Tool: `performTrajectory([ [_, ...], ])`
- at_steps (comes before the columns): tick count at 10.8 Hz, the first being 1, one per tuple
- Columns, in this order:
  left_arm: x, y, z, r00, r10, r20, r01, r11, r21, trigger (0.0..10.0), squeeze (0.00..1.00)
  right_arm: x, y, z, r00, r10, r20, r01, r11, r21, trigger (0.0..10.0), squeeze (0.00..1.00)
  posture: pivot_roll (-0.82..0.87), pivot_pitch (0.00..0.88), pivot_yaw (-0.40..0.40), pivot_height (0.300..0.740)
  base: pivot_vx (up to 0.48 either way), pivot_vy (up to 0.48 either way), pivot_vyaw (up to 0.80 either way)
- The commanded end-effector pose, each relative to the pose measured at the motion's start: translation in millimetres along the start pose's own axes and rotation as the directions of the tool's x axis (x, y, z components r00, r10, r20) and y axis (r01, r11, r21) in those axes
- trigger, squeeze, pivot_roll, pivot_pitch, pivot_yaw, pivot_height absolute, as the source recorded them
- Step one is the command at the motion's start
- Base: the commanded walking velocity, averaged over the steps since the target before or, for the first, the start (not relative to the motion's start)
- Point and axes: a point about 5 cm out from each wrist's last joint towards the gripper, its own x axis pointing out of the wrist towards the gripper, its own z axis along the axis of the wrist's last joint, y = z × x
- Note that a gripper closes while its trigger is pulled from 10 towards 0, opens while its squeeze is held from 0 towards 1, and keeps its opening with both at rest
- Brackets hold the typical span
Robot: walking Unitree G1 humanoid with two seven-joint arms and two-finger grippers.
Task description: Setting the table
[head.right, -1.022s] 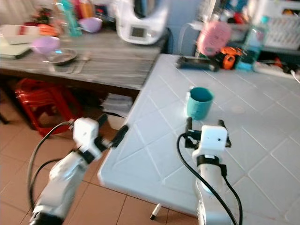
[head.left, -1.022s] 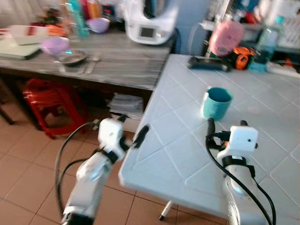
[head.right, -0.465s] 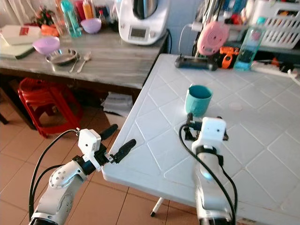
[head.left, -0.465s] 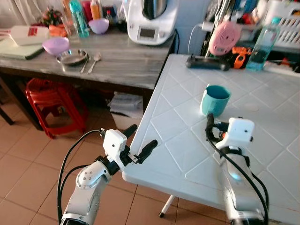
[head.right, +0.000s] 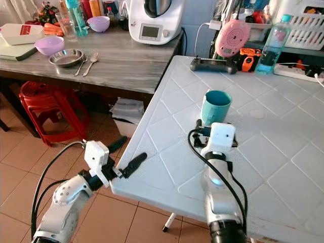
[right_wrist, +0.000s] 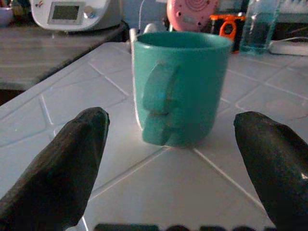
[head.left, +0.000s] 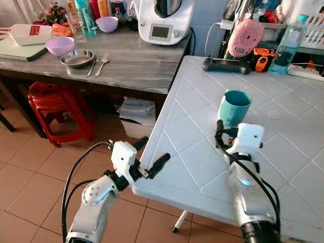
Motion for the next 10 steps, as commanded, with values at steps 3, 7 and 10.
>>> performTrajectory([
  [3,1.9,0.4,5.2,1.0,-0.018,0.005,0.018,1.0,0.008,10.0,0.0,20.7,-6.3,12.2,0.999,-0.022,0.048,0.023,1.0,-0.007,10.0,0.0,0.08,0.069,0.038,0.74,0.0,0.0,0.0],
  [7,1.1,-1.6,3.9,1.0,-0.025,0.003,0.025,1.0,-0.002,10.0,0.0,30.4,-13.4,11.5,0.997,-0.06,0.045,0.061,0.998,-0.021,10.0,0.0,0.07,0.073,0.039,0.74,0.0,0.0,0.0],
  [10,1.9,-3.5,5.5,0.999,-0.039,0.019,0.039,0.999,-0.017,10.0,0.0,37.0,-13.6,11.4,0.998,-0.058,0.033,0.058,0.998,-0.014,6.8,0.0,0.07,0.079,0.038,0.74,0.0,0.0,0.0],
])
